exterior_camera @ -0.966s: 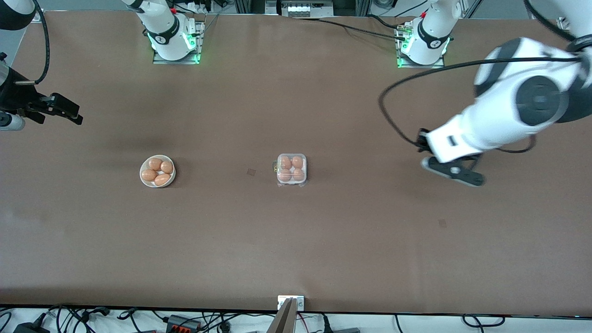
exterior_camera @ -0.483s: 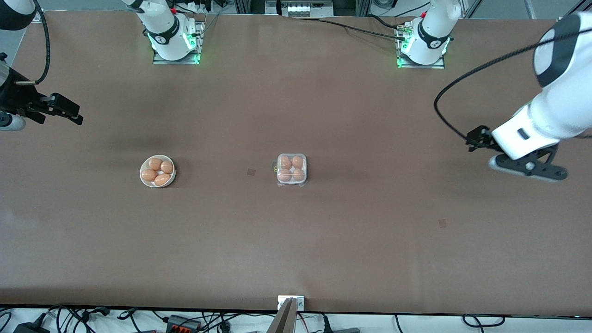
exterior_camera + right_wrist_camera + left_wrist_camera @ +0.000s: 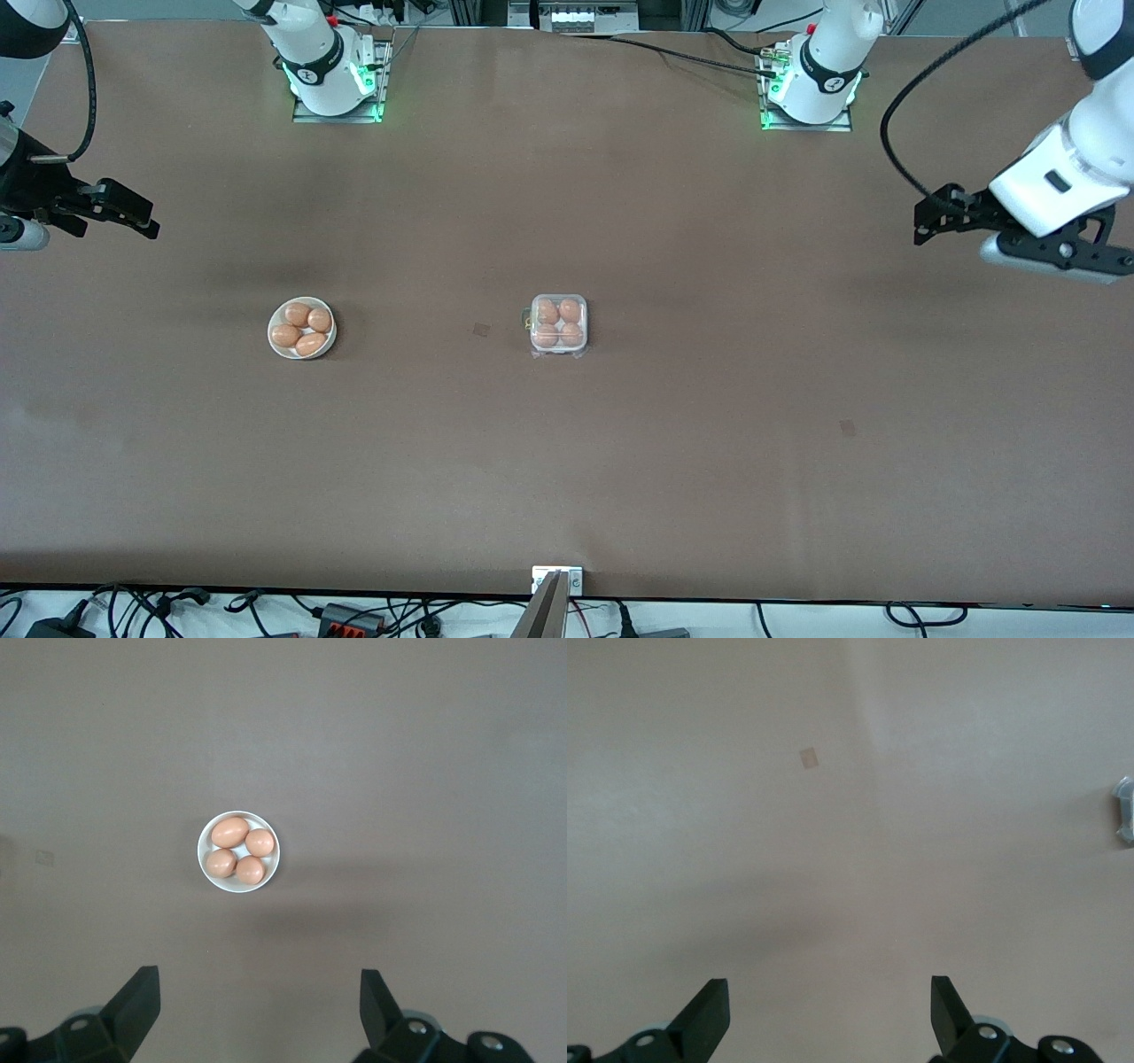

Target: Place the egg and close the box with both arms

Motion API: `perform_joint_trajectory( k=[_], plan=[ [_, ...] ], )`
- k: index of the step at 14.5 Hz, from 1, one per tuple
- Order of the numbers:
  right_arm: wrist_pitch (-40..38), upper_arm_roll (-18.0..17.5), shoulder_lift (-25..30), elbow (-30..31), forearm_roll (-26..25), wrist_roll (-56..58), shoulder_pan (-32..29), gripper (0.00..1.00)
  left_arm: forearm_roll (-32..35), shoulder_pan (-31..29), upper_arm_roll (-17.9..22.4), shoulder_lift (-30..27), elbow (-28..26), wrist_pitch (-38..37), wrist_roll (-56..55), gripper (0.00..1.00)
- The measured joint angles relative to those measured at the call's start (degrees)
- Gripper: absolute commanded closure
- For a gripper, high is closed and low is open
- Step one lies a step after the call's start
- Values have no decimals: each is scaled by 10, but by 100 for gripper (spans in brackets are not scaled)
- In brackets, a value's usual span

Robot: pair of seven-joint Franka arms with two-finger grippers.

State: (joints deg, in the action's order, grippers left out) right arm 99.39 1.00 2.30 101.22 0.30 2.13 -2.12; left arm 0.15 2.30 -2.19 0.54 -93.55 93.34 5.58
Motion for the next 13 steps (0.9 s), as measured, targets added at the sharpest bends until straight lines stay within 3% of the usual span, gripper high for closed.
perform_joint_trajectory(
  k=[5, 13],
  plan=[
    [-3, 0, 0, 0, 0, 0, 0, 0, 0, 0, 0, -46, -41, -1, 0, 0],
    [-17, 3, 0, 0, 0, 0, -1, 0, 0, 11, -5, -47, -41, 0, 0, 0]
  ],
)
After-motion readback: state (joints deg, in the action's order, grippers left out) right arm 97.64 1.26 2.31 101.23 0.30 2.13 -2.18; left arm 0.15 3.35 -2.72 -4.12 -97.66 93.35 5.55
